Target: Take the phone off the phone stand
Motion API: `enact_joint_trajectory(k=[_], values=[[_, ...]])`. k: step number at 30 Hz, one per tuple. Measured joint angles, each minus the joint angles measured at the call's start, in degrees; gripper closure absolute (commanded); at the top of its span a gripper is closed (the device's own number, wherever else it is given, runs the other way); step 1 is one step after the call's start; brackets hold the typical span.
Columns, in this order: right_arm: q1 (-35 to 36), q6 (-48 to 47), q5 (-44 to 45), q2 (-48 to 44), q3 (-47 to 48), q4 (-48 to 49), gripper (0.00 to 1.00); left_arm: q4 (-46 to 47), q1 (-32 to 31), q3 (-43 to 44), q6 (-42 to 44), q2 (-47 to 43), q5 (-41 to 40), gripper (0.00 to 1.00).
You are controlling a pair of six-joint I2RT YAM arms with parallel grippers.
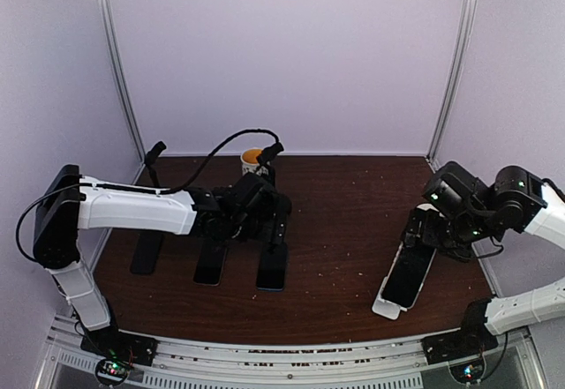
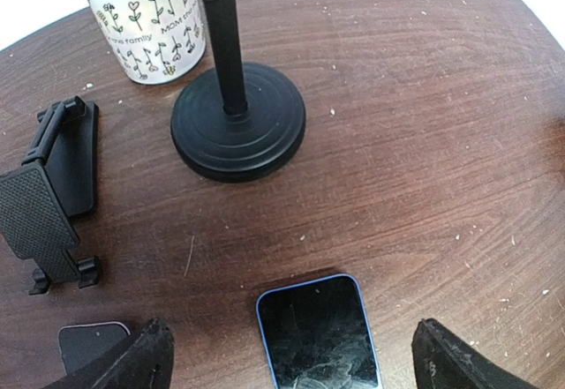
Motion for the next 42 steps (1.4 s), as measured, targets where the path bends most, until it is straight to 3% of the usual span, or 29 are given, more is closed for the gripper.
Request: enact_joint_trajectory(k=[12, 33, 39, 42], values=[[4.5, 11.1, 3.7, 7.5, 3.9, -6.8, 0.00, 1.1, 0.6, -2.2, 0.0, -1.0, 0.0, 0.02], [5.6, 16.9, 3.8, 11.6, 0.2, -3.9, 0.00, 3.3, 2.3, -6.9, 0.0, -4.1, 0.6, 0.02], [5.6, 17.9, 3.8, 11.6, -0.8, -3.3, 0.08, 3.4, 2.7, -6.9, 0.0, -4.2, 1.2, 0.02], [5.6, 18.2, 3.8, 11.6, -1.1, -2.9, 0.16, 3.4, 2.7, -6.9, 0.0, -4.2, 1.3, 0.02]])
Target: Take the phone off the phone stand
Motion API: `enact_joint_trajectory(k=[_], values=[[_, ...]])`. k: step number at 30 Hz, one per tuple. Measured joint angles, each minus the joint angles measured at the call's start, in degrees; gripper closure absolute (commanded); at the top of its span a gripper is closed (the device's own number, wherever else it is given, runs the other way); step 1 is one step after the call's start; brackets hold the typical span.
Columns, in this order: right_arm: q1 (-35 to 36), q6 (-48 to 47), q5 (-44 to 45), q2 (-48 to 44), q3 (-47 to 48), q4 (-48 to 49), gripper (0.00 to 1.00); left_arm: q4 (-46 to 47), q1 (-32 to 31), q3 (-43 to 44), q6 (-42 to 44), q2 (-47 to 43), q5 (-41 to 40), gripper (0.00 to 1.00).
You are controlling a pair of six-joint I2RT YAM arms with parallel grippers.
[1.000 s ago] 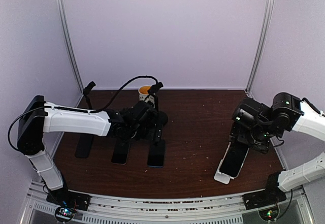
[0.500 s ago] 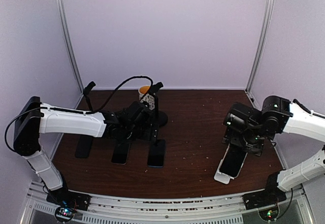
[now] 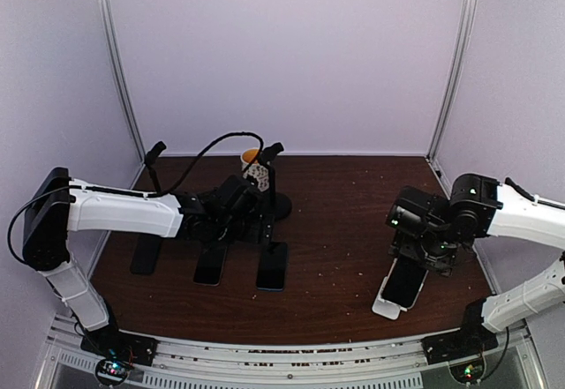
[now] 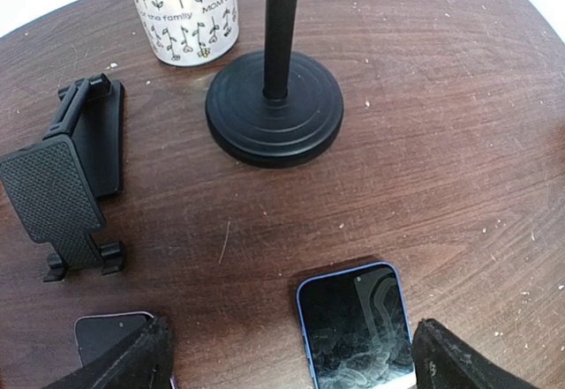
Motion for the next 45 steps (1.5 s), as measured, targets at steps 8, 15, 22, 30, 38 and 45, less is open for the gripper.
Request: enact_joint_trajectory(k=[8, 15, 22, 30, 38, 45], values=[[0.0, 0.3, 0.0, -0.1, 0.1, 0.2, 0.26, 0.0, 0.7, 0.0, 0.0, 0.0, 0.5, 0.02], [0.0, 0.7, 0.2, -2.6, 2.1, -2.2, 0.32, 0.1, 1.1, 0.3, 0.1, 0.1, 1.5, 0.02], [0.0, -1.4, 1.2, -3.2, 7.7, -5.3, 0.37, 0.2, 1.2, 0.5, 0.3, 0.9, 2.4, 0.02], [0.0, -7.5, 8.1, -1.9, 21.5, -10.8, 0.40, 5.2, 1.4, -1.1, 2.7, 0.2, 5.4, 0.02], [-1.6, -18.6, 14.1, 4.9, 32.5, -9.7, 0.40, 12.4, 1.4, -8.0, 5.8, -6.1, 6.6, 0.02], [-5.2, -27.6, 13.1, 10.8, 35.1, -1.9, 0.40, 20.8, 1.4, -14.8, 8.0, -13.9, 6.1, 0.02]])
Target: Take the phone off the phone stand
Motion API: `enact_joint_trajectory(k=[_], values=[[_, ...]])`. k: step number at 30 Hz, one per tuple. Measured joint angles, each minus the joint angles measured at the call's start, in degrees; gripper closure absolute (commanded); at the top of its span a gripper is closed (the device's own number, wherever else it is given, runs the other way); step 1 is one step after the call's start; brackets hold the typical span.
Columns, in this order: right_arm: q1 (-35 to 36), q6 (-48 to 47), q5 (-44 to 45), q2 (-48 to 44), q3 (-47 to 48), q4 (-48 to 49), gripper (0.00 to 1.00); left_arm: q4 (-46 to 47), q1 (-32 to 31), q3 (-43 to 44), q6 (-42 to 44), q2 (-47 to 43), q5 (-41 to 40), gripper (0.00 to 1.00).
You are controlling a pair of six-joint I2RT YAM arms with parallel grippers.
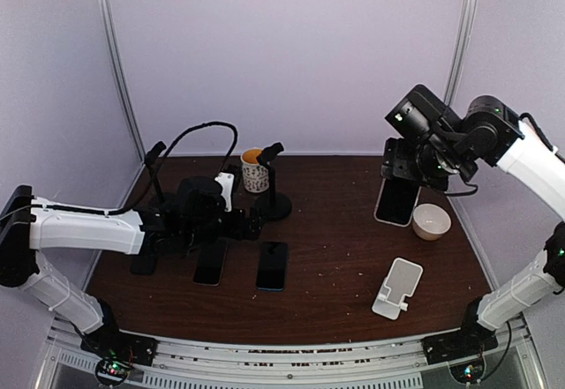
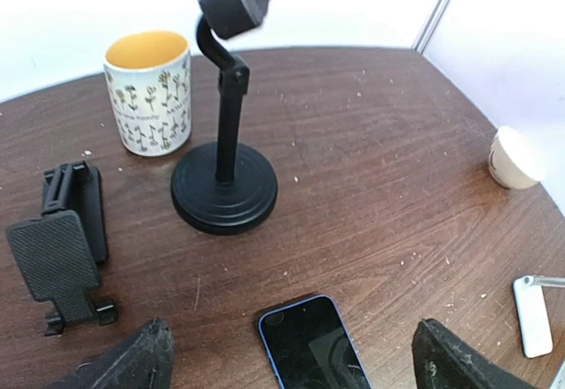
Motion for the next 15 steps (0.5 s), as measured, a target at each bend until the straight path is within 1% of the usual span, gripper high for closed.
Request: enact_joint_trajectory(k=[6, 15], values=[[-1.5, -5.5, -4.3, 7.2, 0.7, 6.9, 0.40, 2.9, 0.0, -4.0, 0.4, -4.5, -2.0, 0.02], [-3.3, -9.4, -13.1, 15.4, 0.6, 15.7, 0.41, 2.6, 0.8, -4.4, -0.4, -8.2, -6.7, 0.02]])
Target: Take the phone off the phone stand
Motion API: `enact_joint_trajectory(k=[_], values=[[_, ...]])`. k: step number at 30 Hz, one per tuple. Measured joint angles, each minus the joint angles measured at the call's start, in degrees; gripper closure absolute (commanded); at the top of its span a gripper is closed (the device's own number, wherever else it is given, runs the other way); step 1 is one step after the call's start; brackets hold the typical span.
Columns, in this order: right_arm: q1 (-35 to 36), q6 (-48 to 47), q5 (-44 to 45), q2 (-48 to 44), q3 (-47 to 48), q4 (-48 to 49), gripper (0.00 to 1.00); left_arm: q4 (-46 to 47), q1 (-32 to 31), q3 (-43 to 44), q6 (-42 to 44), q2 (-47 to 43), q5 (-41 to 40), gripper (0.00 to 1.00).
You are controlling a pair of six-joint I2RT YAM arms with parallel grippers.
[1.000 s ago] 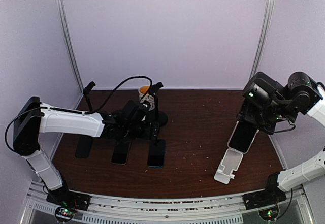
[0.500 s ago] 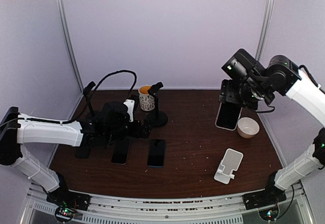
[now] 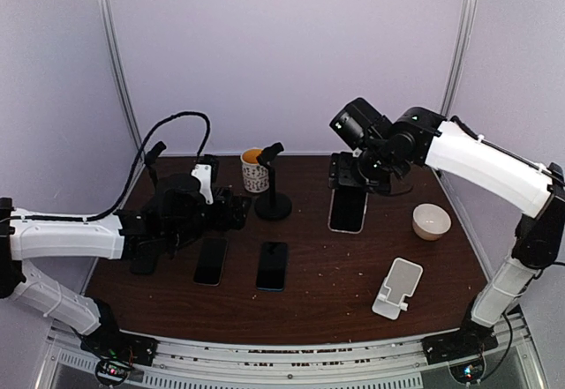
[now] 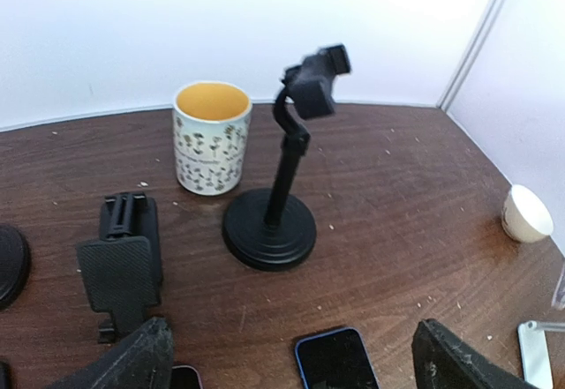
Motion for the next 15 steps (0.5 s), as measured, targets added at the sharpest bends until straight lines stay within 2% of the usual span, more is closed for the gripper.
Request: enact_joint_trajectory(k=[15], values=[[-1.2, -1.0, -13.0, 10.6, -6.3, 8.8, 0.40, -2.0, 4.8, -2.1, -3.0, -2.8, -2.3, 0.02]])
